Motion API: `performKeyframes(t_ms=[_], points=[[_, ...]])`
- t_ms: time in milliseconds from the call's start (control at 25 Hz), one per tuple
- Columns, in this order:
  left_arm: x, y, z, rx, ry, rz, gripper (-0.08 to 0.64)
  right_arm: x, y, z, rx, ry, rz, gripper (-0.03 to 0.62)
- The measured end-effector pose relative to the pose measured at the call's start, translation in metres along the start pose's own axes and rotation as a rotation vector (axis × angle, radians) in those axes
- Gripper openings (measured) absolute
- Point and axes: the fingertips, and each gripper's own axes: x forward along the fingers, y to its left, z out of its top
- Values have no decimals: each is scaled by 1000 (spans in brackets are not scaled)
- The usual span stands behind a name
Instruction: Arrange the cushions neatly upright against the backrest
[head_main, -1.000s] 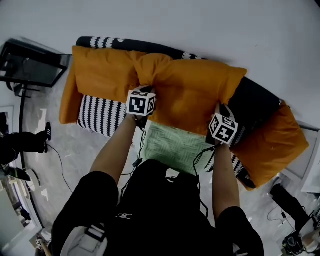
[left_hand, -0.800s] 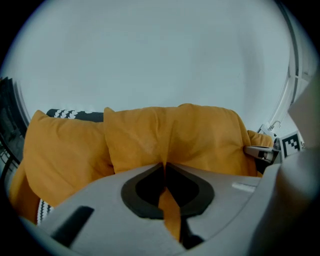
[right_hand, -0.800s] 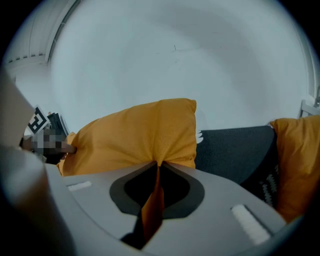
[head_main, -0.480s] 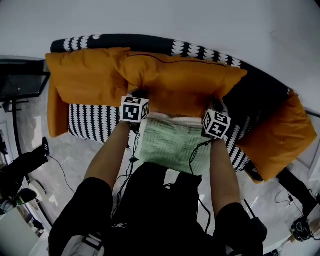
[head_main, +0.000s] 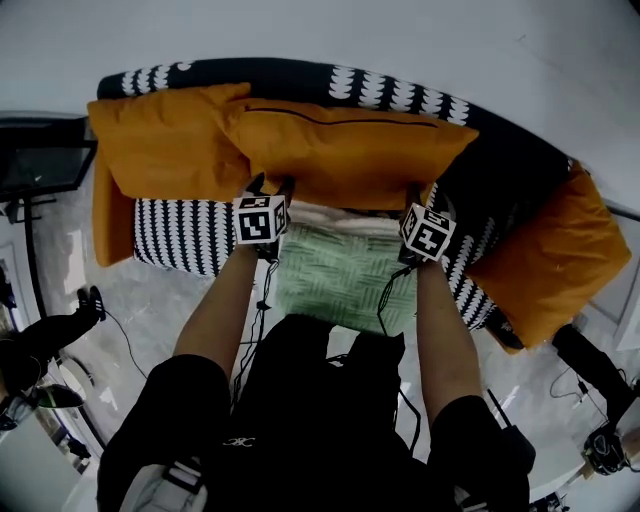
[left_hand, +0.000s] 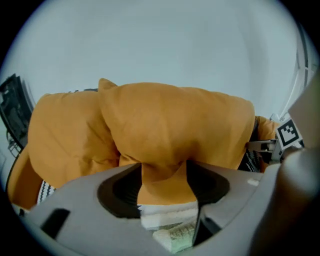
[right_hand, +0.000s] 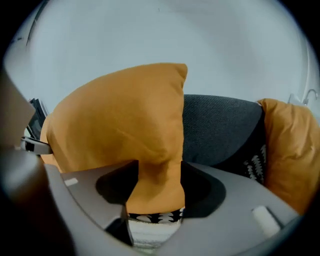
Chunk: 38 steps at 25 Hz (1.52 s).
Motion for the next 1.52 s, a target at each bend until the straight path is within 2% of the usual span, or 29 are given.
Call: performKeyframes(t_ms=[40,80,120,160,200,240,360,480,600,920,1040,1200,1360,1520], points=[[-11,4,2,-10,-27,36,290,-9,-4,2,11,-7,-8,269],[-23,8,5,-17,-58,80,272,-20,-6,5,26,-16,-4,196],[-37,10,9,-25,-88,124,192,-31,-6,8,41,-27,13,69],[-52,9,13,-39,-114,159,106,-43,-4,13,50,-40,43,6],[-66,4,16,-59,-136,179,21,-57,-1,18,50,-57,77,5],[-79,-4,20,-81,-156,182,8,-71,2,25,41,-76,108,5],[-118,-43,39,-112,-232,155,9,-113,9,47,-16,-113,168,5],[-156,-94,66,-87,-300,124,9,-160,14,75,-73,-164,216,5],[-190,-152,90,-58,-333,66,9,-208,9,105,-119,-232,243,5],[-270,-290,151,30,-465,-56,8,-340,-45,178,-95,-430,233,6],[-294,-339,171,81,-524,-105,8,-381,-78,192,-63,-488,196,6],[-323,-405,181,117,-581,-178,9,-427,-123,190,-46,-538,198,6],[-342,-443,204,147,-636,-205,8,-451,-157,203,-63,-603,164,5],[-349,-470,210,190,-649,-205,8,-461,-177,211,-48,-640,154,6]])
